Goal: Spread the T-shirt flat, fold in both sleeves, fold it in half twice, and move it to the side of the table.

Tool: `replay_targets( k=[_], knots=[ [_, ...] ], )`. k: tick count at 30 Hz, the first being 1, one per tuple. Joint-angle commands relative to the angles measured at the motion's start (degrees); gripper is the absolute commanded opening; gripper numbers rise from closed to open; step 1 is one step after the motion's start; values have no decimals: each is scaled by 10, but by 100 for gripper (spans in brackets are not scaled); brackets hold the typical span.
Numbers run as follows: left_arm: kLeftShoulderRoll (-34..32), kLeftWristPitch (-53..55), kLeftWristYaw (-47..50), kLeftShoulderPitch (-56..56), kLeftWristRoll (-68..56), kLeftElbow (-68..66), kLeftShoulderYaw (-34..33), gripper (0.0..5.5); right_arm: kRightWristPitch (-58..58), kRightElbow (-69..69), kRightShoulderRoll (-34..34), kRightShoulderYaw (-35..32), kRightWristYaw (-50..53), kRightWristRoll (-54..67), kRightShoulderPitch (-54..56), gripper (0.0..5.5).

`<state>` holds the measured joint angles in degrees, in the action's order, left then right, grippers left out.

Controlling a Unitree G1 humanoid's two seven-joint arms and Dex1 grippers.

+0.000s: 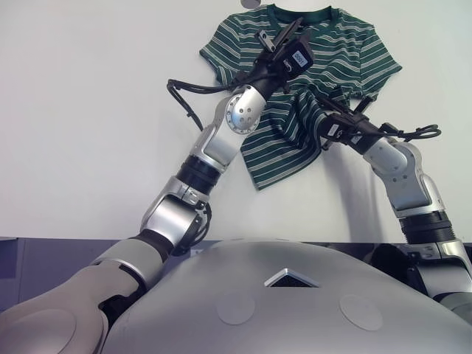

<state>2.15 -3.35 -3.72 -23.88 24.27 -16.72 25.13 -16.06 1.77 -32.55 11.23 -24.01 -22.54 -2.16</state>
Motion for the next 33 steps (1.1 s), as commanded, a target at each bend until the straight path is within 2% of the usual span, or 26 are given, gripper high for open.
replay_targets(
  k=[1,4,9,14,17,20,25,28,29,30,31,32,33],
  knots=[
    [-2,-3,-2,6,-1,3,1,118,84,7,25,-12,-47,76,-10,98],
    [-9,-3,-2,12,0,7,-1,118,125,28,54,-16,-95,162,-3,98],
    [-6,0,9,14,5,6,-1,118,91,55,60,-8,-96,165,27,98],
    [0,1,22,24,8,3,1,118,-29,53,31,12,-9,44,53,98],
    [1,-2,25,23,9,-4,2,118,-36,76,14,47,-54,18,80,98],
    [-2,-5,24,19,8,-7,-2,118,55,109,2,104,-204,28,118,98],
    [-4,-7,28,17,9,-11,-7,118,229,124,-28,194,-376,-29,177,98],
    [-4,-9,29,17,9,-13,-8,118,329,130,-28,209,-438,8,183,98],
    [-4,-10,29,18,8,-14,-9,118,249,151,-174,97,-534,99,156,98],
    [-5,-11,29,19,8,-15,-9,118,226,145,-287,17,-609,177,151,98],
    [-6,-11,29,20,8,-15,-9,118,235,114,-362,-33,-658,241,167,98],
    [-5,-12,27,19,8,-17,-9,118,261,75,-401,-55,-684,294,196,98],
    [-5,-11,26,19,8,-17,-8,118,290,45,-396,-54,-685,320,236,98]
  ],
)
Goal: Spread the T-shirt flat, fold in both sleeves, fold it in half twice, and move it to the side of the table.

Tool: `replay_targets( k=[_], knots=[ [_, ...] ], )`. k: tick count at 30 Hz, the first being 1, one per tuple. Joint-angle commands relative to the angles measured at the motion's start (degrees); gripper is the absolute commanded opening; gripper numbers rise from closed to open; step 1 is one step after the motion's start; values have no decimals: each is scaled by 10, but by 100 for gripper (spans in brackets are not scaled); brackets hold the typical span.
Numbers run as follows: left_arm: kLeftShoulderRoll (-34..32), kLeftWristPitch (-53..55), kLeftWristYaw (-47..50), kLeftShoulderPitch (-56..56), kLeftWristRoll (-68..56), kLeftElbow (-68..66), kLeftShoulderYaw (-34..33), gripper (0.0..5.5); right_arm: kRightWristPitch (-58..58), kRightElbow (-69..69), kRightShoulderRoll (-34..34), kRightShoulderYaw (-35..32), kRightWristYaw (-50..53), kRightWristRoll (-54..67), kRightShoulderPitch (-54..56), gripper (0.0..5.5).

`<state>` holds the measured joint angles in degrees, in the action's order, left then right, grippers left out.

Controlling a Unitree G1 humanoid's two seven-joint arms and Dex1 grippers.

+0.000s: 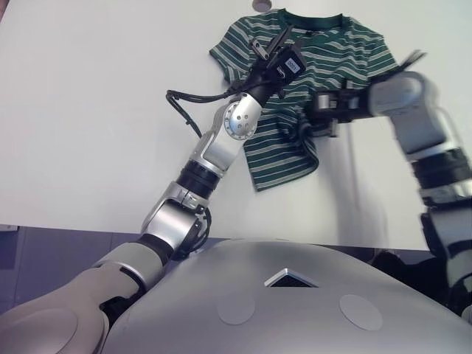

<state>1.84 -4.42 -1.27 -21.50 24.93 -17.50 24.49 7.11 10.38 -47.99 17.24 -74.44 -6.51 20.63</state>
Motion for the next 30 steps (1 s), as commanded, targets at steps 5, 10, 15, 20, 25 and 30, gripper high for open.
replay_targets(
  k=[5,10,15,20,25,30],
  knots=[
    [-4,-1,-3,-7,1,-11,0,118,76,-54,-188,-147,-176,222,145,98],
    [-8,2,-19,3,0,-10,8,118,-5,-41,-204,-118,-165,197,162,98],
    [-50,6,-65,47,1,27,18,118,-150,19,-73,-64,11,63,120,98],
    [-104,28,-128,78,-22,123,-4,118,-171,83,0,-12,148,-42,38,98],
    [-134,73,-185,94,-54,258,-33,118,-188,170,70,59,243,-151,46,98],
    [-176,94,-249,88,-75,305,-40,118,-206,342,194,117,422,-249,140,98]
  ],
)
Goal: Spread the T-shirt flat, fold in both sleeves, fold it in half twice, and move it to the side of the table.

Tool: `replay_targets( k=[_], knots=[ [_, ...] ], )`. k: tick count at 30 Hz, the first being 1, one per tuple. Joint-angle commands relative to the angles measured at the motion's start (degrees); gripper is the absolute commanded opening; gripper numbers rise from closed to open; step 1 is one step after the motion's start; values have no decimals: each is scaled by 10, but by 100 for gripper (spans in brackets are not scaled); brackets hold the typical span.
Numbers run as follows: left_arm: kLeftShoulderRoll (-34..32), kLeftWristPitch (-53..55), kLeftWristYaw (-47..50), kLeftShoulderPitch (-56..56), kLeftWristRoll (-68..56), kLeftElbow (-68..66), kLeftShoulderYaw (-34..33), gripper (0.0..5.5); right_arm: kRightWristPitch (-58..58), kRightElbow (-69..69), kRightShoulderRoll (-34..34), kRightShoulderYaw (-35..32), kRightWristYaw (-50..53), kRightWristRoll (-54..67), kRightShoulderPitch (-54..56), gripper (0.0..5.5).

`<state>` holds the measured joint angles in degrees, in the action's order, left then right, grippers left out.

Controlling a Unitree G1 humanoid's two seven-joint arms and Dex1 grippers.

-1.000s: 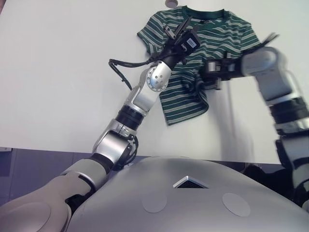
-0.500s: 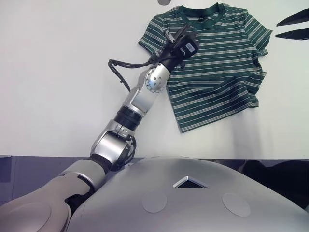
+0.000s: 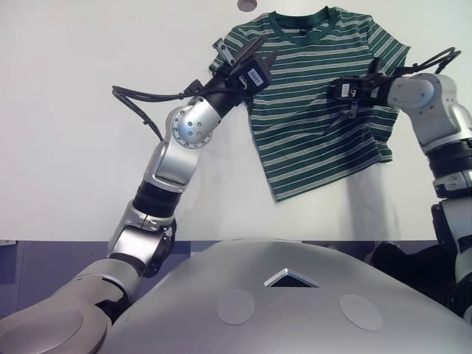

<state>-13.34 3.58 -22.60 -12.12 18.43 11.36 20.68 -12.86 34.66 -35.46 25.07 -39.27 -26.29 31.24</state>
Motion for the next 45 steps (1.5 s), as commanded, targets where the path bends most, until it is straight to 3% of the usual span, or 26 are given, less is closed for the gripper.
replay_targets(
  k=[1,3,9,13,16,19,26,32,40,45],
  knots=[
    [-31,13,-48,1,-13,21,3,118,-16,105,74,37,73,-47,41,98],
    [-45,11,-73,17,-20,26,15,118,-25,64,52,20,40,-17,35,98],
    [-60,8,-98,40,-46,28,18,118,42,-241,-121,-93,-199,172,-67,98],
    [7,61,-115,108,-220,75,-12,118,111,-351,-202,-177,-306,318,-158,98],
    [36,94,-98,137,-265,77,-6,118,121,-345,-219,-204,-331,354,-200,98],
    [20,131,-94,129,-207,44,55,118,103,-288,-170,-220,-263,340,-163,98],
    [-56,169,-159,165,-146,17,172,118,84,-269,-117,-231,-188,335,-127,98],
    [-242,109,-259,168,-28,46,250,118,86,-285,-128,-229,-191,327,-127,98],
    [-405,-83,-317,77,136,-2,249,118,32,-309,-205,-196,-273,278,-189,98],
    [-449,-131,-343,77,148,-17,247,118,84,-372,-269,-202,-361,323,-276,98]
  ],
)
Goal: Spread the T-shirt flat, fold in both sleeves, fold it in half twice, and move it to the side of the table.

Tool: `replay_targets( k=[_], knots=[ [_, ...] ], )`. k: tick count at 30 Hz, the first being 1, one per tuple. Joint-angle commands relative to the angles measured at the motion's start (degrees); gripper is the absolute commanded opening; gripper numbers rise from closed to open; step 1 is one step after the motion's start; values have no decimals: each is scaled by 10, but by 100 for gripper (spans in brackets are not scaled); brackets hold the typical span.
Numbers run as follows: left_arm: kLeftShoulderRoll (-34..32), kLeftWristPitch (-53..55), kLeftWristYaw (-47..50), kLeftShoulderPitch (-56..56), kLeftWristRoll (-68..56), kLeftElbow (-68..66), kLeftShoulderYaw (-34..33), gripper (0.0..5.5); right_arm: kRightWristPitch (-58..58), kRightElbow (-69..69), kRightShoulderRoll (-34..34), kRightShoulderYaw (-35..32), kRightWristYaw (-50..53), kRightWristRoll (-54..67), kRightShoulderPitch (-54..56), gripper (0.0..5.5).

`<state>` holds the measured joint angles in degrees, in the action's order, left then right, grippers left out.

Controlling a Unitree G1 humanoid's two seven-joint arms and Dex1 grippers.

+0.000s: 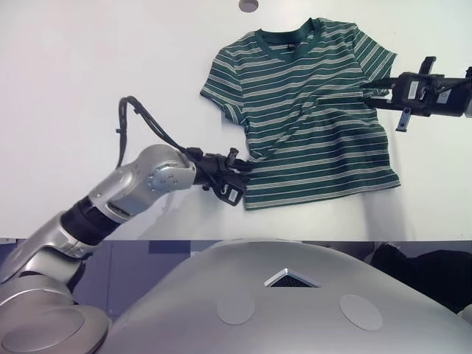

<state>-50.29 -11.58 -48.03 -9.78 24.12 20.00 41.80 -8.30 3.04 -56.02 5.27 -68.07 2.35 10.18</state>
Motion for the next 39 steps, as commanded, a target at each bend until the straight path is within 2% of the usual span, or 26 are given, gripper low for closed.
replay_targets(
  k=[1,5,10,13,15,19,22,24,27,31,32,34,36,39],
  knots=[
    [-77,22,-88,62,88,-99,37,118,38,-62,-85,-9,-97,43,-103,98],
    [-65,37,-104,126,14,-39,53,118,-32,8,-148,-10,-125,-1,-199,98],
    [-61,70,-122,137,-26,24,39,118,-43,20,-152,-17,-133,1,-202,98],
    [-70,105,-152,103,-55,79,-7,118,-26,20,-161,-31,-142,15,-184,98],
    [-70,145,-177,69,-81,121,-47,118,-10,28,-157,-36,-141,18,-133,98],
    [-77,174,-217,8,-138,136,-126,118,1,39,-153,-36,-130,10,-61,98],
    [-55,238,-234,-14,-204,162,-163,118,7,35,-147,-38,-113,5,-37,98],
    [-32,283,-216,-33,-243,134,-203,118,-2,37,-126,-32,-85,-4,-16,98],
    [139,436,9,-74,-242,2,-307,149,-16,50,-13,-46,63,-18,37,102],
    [322,541,255,21,-223,-23,-395,223,54,28,192,-108,332,18,34,102],
    [347,544,292,42,-221,-25,-414,223,77,29,249,-126,407,26,38,102],
    [374,539,347,83,-216,-16,-449,226,116,36,345,-155,529,44,64,141],
    [403,542,388,119,-220,11,-479,226,121,60,400,-168,603,49,96,183],
    [498,566,410,102,-294,-13,-510,226,109,116,447,-184,667,56,137,183]
  ],
)
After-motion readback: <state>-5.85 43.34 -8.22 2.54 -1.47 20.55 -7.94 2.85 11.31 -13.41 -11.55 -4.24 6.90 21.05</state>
